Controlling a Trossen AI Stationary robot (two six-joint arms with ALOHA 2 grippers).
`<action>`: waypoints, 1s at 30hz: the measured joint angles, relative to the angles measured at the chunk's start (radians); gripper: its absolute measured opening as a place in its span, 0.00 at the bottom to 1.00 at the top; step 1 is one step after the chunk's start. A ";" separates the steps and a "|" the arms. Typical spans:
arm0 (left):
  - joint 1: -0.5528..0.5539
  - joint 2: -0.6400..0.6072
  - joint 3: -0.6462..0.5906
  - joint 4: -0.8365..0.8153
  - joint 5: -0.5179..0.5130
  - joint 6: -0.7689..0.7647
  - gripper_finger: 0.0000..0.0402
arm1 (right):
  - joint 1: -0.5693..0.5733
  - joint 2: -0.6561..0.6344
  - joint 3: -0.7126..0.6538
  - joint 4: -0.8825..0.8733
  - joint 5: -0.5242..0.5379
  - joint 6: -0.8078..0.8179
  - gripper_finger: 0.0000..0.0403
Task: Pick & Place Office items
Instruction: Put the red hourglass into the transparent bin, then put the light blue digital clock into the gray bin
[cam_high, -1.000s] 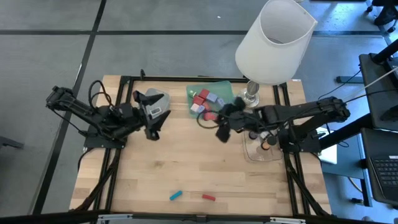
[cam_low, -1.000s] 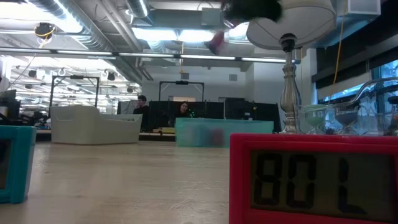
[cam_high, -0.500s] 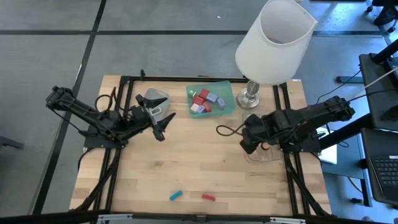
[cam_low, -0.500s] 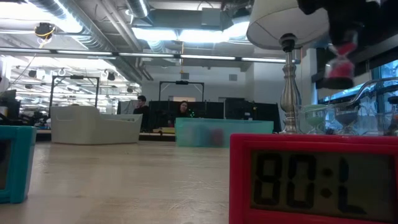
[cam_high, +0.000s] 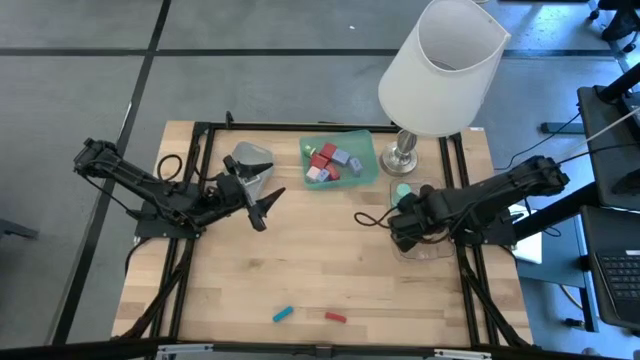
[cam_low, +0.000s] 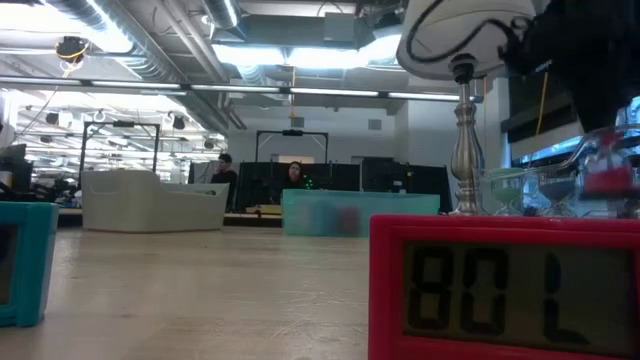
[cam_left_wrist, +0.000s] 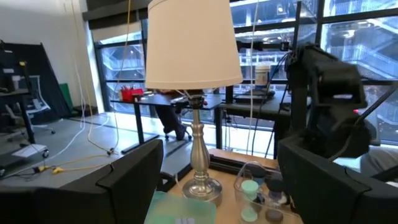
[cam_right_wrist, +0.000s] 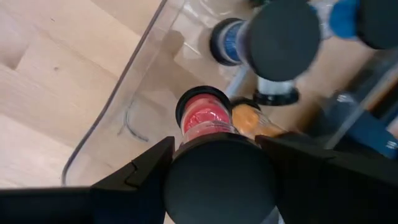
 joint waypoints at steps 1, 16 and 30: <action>0.000 0.000 0.000 -0.001 0.001 -0.004 0.78 | 0.000 0.000 -0.020 0.026 -0.002 0.000 0.52; 0.000 0.000 0.000 -0.005 0.003 -0.014 0.78 | -0.003 -0.004 -0.225 0.273 0.000 -0.004 0.52; 0.000 0.000 0.000 -0.008 0.000 -0.013 0.78 | -0.007 -0.005 -0.183 0.236 0.009 -0.007 0.78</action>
